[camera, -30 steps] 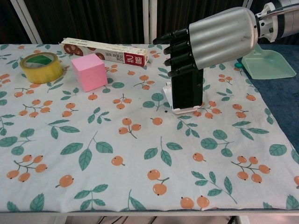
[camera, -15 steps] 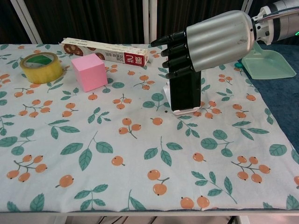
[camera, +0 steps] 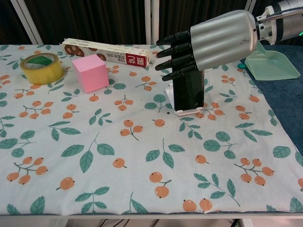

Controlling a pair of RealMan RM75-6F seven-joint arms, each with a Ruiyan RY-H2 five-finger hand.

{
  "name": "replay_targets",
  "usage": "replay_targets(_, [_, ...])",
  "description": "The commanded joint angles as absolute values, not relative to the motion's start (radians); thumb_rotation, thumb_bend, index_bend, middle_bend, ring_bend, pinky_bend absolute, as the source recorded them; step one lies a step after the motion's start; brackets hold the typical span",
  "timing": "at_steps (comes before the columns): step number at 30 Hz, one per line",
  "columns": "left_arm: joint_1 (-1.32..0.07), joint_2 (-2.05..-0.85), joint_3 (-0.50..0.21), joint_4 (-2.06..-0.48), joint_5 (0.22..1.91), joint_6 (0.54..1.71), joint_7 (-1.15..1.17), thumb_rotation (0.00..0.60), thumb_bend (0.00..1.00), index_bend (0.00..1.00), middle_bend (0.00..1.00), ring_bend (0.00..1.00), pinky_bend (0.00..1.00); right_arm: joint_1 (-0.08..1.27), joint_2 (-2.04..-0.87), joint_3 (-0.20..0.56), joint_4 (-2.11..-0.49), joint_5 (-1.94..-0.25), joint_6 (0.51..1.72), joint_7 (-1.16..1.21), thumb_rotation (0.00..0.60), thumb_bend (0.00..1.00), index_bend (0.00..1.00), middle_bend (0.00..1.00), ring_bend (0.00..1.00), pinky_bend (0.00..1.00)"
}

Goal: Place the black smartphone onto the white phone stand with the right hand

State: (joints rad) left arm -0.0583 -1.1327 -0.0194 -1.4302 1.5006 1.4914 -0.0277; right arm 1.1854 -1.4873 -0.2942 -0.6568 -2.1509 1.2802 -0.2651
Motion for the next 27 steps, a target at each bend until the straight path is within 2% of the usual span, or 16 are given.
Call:
replay_targets(1, [-0.058, -1.133, -0.019, -1.430, 1.501, 1.492, -0.028, 0.288, 0.03, 0.13, 0.12, 0.14, 0.24, 1.184, -1.475, -0.291, -0.674, -2.146, 1.274, -0.275, 0.600, 0.32, 0.00, 0.00, 0.00, 0.00])
replay_targets(9, [-0.058, -1.134, -0.019, -1.437, 1.505, 1.494, -0.025, 0.286, 0.03, 0.13, 0.12, 0.14, 0.24, 1.177, -1.407, -0.264, -0.777, -2.132, 1.303, -0.317, 0.600, 0.25, 0.00, 0.00, 0.00, 0.00])
replay_targets(15, [-0.061, -1.133, -0.020, -1.451, 1.508, 1.493, -0.020, 0.288, 0.03, 0.13, 0.12, 0.14, 0.24, 1.116, -1.244, -0.230, -0.981, -2.070, 1.316, -0.425, 0.600, 0.25, 0.00, 0.00, 0.00, 0.00])
replay_targets(19, [-0.061, -1.133, -0.019, -1.461, 1.516, 1.498, -0.023, 0.288, 0.03, 0.13, 0.12, 0.14, 0.24, 0.983, -1.112, -0.202, -1.166, -1.952, 1.376, -0.480, 0.600, 0.26, 0.00, 0.00, 0.00, 0.00])
replay_targets(21, [-0.061, -1.133, -0.017, -1.463, 1.517, 1.496, -0.027, 0.288, 0.03, 0.13, 0.12, 0.14, 0.24, 0.872, -1.063, -0.186, -1.269, -1.849, 1.427, -0.496, 0.600, 0.27, 0.00, 0.00, 0.00, 0.00])
replay_targets(24, [-0.064, -1.129, -0.014, -1.470, 1.517, 1.486, -0.033, 0.288, 0.03, 0.13, 0.12, 0.14, 0.24, 0.706, -1.045, -0.170, -1.398, -1.691, 1.514, -0.442, 0.600, 0.26, 0.00, 0.00, 0.00, 0.00])
replay_targets(27, [-0.069, -1.125, -0.012, -1.486, 1.522, 1.479, -0.027, 0.289, 0.03, 0.13, 0.12, 0.14, 0.24, 0.554, -1.066, -0.163, -1.492, -1.568, 1.599, -0.306, 0.600, 0.36, 0.00, 0.00, 0.00, 0.00])
